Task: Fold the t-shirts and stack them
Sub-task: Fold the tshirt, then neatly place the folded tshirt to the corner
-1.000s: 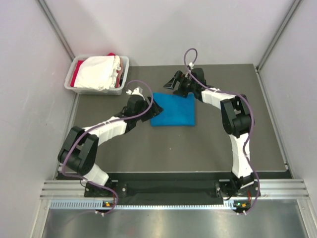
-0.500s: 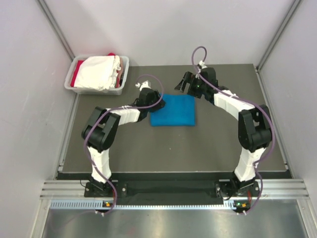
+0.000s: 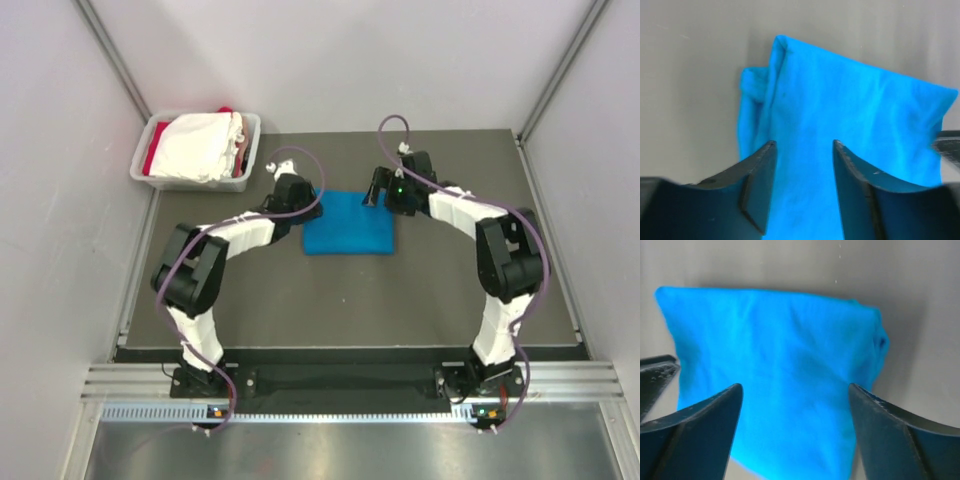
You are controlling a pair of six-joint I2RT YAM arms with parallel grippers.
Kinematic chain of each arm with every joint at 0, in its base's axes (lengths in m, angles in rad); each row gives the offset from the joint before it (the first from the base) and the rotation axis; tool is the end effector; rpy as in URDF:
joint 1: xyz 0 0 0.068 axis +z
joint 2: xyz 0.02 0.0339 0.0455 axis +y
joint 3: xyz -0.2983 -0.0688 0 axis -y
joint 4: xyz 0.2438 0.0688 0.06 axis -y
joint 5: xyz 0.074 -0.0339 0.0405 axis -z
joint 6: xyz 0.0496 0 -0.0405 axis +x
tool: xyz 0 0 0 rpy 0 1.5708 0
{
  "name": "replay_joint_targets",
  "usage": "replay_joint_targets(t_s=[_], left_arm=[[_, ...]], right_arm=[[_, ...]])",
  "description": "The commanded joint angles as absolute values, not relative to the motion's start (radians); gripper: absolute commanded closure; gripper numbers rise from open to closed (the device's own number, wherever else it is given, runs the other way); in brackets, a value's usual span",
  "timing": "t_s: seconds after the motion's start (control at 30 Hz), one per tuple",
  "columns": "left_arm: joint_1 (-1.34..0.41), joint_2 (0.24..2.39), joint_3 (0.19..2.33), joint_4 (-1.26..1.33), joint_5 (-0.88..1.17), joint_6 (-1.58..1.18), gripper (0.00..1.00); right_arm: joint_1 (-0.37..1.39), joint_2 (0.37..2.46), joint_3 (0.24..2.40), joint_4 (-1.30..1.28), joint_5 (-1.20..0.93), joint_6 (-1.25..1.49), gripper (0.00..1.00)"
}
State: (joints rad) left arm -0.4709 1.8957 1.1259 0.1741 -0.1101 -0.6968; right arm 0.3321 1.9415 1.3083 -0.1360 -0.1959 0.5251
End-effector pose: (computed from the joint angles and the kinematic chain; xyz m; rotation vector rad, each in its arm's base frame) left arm 0.3893 -0.1921 0.2004 -0.3138 2.1927 -0.5454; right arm 0.4206 0.1553 0.2103 0.1325 2.4120 0.6407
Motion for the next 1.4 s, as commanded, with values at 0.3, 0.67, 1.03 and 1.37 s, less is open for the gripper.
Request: replay_joint_targets(t_s=[0.3,0.67,1.03,1.37], left_arm=[[-0.474,1.229,0.793,-0.161,-0.129,-0.692,0.32],[-0.472,1.091,0.686,-0.126,-0.196,-0.732,0.23],[-0.468,1.088,0.761,-0.282,-0.261,-0.745,0.11],[-0.439,0.971,0.693,-0.339,-0.253,-0.788,0.06]], right_arm=[[0.345,1.289,0.875,-0.223,-0.138,0.469,0.0],[0.345,1.25,0.83,-0.172,-0.114,0.516,0.0],[0.357,1.374,0.986,-0.279,-0.089,0.45,0.0],[0.434,1.637,1.177,-0.328,0.037,0.48,0.0]])
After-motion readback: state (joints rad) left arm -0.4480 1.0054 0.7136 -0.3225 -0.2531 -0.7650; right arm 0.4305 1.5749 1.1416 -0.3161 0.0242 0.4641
